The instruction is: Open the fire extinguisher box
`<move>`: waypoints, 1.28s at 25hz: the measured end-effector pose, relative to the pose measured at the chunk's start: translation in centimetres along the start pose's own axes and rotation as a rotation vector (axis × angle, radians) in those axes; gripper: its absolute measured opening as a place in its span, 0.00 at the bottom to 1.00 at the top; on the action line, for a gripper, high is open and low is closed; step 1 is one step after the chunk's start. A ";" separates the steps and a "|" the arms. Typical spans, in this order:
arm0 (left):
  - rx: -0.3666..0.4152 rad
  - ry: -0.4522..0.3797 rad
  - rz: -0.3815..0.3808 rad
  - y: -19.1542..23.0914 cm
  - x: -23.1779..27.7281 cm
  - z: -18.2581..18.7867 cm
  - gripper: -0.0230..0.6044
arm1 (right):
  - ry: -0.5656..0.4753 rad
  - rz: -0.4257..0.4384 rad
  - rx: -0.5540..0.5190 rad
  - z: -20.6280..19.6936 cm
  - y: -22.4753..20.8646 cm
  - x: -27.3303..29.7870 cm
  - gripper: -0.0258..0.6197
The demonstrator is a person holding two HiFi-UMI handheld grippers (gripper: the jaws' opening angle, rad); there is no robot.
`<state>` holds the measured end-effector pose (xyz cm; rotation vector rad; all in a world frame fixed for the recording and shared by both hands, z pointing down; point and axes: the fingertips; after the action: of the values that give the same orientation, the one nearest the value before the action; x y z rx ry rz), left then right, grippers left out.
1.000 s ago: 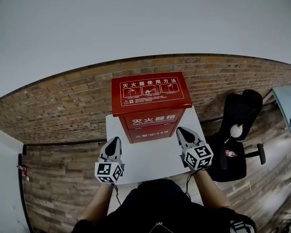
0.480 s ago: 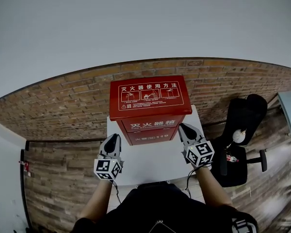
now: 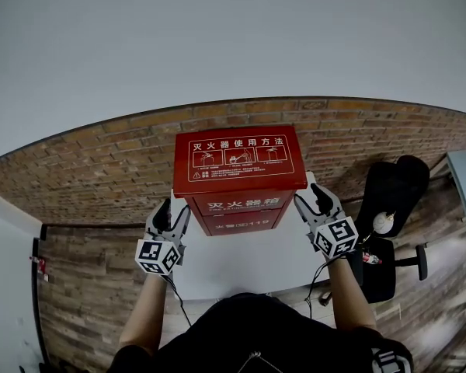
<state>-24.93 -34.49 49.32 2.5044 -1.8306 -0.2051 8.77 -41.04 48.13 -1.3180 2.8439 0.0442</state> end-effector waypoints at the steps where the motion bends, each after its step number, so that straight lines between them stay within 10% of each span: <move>1: 0.011 -0.006 -0.007 0.0 0.3 0.4 0.50 | 0.003 0.015 -0.037 0.4 0.2 0.3 0.39; 6: 0.039 -0.034 -0.039 -0.4 1.7 1.7 0.52 | 0.009 0.054 -0.137 1.1 1.1 1.4 0.39; 32: 0.095 -0.165 -0.087 -1.6 3.9 8.9 0.52 | -0.180 0.114 0.067 8.6 -1.0 2.5 0.35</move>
<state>-23.33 -37.28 39.94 2.7104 -1.8292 -0.3464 7.83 -43.34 39.50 -1.0800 2.7390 0.0634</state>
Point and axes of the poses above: the fingertips, and each gripper's own axes: x forward along the fingers, y to its left, z out of its top, and after that the axes turned 8 degrees about -y, right-handed
